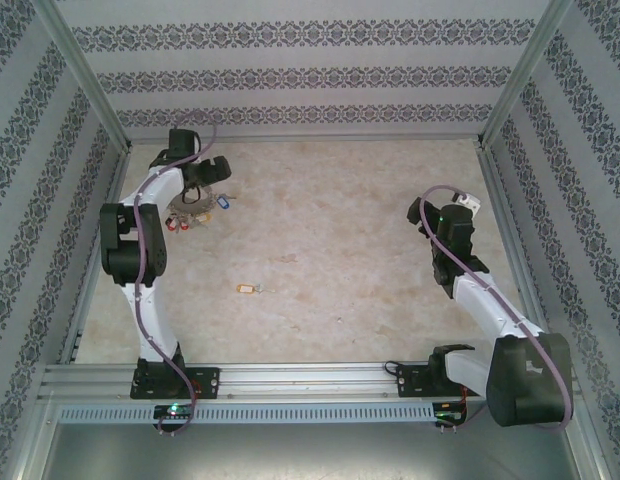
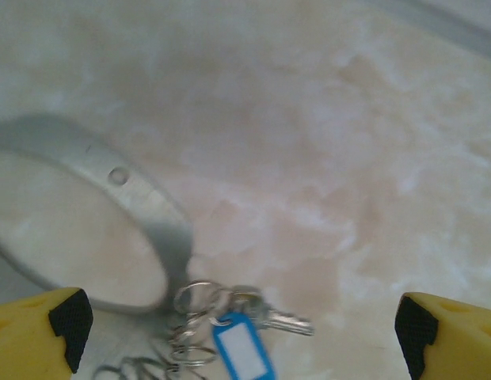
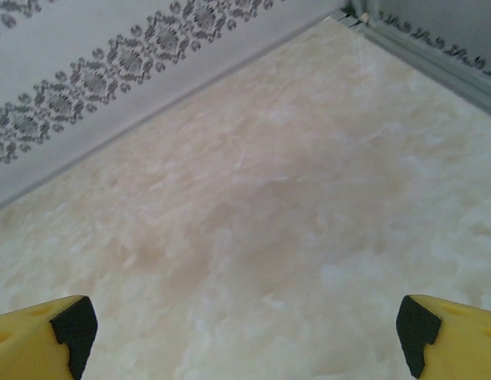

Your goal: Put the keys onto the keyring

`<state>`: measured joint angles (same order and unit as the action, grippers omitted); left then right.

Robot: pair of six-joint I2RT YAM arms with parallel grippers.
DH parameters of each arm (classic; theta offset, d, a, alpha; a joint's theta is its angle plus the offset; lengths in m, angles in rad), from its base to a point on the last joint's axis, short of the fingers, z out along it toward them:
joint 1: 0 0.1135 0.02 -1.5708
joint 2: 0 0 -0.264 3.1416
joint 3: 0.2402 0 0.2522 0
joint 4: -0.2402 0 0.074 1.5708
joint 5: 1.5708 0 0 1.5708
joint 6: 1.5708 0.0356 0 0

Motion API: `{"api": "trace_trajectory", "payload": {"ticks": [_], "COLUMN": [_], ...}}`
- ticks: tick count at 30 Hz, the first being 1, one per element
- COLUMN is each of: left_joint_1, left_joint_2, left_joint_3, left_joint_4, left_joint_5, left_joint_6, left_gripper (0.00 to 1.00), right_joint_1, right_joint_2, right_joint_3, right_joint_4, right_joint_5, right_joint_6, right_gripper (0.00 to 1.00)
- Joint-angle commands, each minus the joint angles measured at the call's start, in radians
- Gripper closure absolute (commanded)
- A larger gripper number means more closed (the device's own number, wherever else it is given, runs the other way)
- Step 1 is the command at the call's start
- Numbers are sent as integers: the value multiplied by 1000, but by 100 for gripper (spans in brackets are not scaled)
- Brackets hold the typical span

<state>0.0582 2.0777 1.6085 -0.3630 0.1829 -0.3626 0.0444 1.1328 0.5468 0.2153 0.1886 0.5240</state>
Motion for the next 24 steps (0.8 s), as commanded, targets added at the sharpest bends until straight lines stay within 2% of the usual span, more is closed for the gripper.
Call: {"api": "trace_trajectory", "payload": {"ticks": [1,6,8,10,14,20,24], "left_joint_1": [23,25,23,17,-22,-134,-279], "left_joint_2": [28,134,159,163,175,170,135], "left_joint_3": [71,126,137,105,70,28,-1], "left_joint_4": [-69,-122,-149,-102,-59,-3,52], "left_joint_5": [35,76,125,215,237,293,284], "left_joint_6": [-60,-75,-113,-145,-174,-248,-319], "left_gripper": [1,1,1,1,1,0,1], "right_joint_1": [12,15,16,18,20,22,22], "right_joint_2": [-25,-27,-20,-16,-10,-1,-8], "right_joint_3": [5,24,35,46,53,62,73], "right_joint_4": [-46,-94,-108,-122,-138,-153,-180], "right_joint_5": [-30,-21,-23,-23,-15,-1,2], "right_joint_6": [-29,-48,-45,-44,-38,-21,-17], "right_gripper": [2,2,2,2,2,2,2]}}
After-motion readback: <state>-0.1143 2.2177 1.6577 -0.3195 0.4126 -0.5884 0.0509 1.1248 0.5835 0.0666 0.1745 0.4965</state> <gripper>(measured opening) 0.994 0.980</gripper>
